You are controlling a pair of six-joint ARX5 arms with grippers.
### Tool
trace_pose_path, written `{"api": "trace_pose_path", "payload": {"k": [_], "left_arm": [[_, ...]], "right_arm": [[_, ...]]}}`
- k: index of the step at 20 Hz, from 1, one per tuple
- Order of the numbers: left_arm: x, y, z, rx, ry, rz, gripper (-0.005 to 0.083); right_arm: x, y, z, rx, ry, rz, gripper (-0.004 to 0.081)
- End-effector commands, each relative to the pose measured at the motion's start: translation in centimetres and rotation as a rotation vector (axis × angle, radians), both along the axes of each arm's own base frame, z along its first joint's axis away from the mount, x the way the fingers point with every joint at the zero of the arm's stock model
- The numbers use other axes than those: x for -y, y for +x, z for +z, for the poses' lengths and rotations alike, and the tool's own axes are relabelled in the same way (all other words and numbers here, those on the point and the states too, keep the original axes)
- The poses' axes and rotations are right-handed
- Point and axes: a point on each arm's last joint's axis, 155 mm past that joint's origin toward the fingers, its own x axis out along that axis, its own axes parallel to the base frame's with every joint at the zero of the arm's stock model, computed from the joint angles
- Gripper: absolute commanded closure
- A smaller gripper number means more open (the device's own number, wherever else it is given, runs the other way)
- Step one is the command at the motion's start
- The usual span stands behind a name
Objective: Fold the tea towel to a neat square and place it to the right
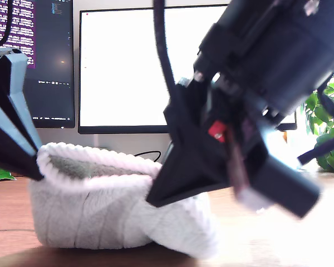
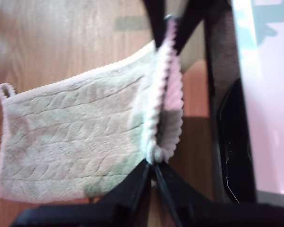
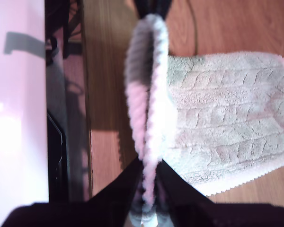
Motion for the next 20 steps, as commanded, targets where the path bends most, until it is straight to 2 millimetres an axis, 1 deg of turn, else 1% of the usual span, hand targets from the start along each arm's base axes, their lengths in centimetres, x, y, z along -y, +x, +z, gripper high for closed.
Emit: {"api": "trace_pose_path", "payload": {"k": [1,4,7,10,13,15,16,18,20], "left_arm": [[-0.2,0.6,0.6,0.01,-0.021,0.028,0.0798],[-0.3,1.2,1.7,0.01,-0.061,0.071,0.0798],[-0.6,2.2,3.0,0.013,-0.119,0.129,0.0798],[-0.2,1.7,4.0,-0.019,-0.177,0.125,0.0798],[0.1,0.5,6.0,-0.064,-0.243,0.112,0.0798],[0.0,-0.2,6.8,-0.087,-0.253,0.1,0.0798],[-0.1,-0.6,6.8,-0.105,-0.245,0.096,0.0798],[-0.6,-1.7,5.9,-0.161,-0.209,0.086,0.0798],[-0.9,-2.3,5.4,-0.188,-0.189,0.08,0.0798]], "right_arm": [[0.0,0.6,0.4,0.0,-0.005,-0.013,0.0783],[0.1,1.7,1.6,-0.003,-0.016,-0.025,0.0783],[-0.4,2.4,3.0,-0.039,0.015,-0.029,0.0783],[-0.5,2.4,4.4,-0.075,0.008,-0.024,0.0783],[0.1,0.9,4.4,-0.148,-0.038,0.011,0.0783],[0.3,-0.1,4.1,-0.179,-0.058,0.028,0.0783],[0.5,-0.8,3.8,-0.202,-0.077,0.044,0.0783],[1.0,-1.9,3.2,-0.231,-0.112,0.063,0.0783],[1.0,-2.3,3.1,-0.234,-0.119,0.074,0.0783]]}}
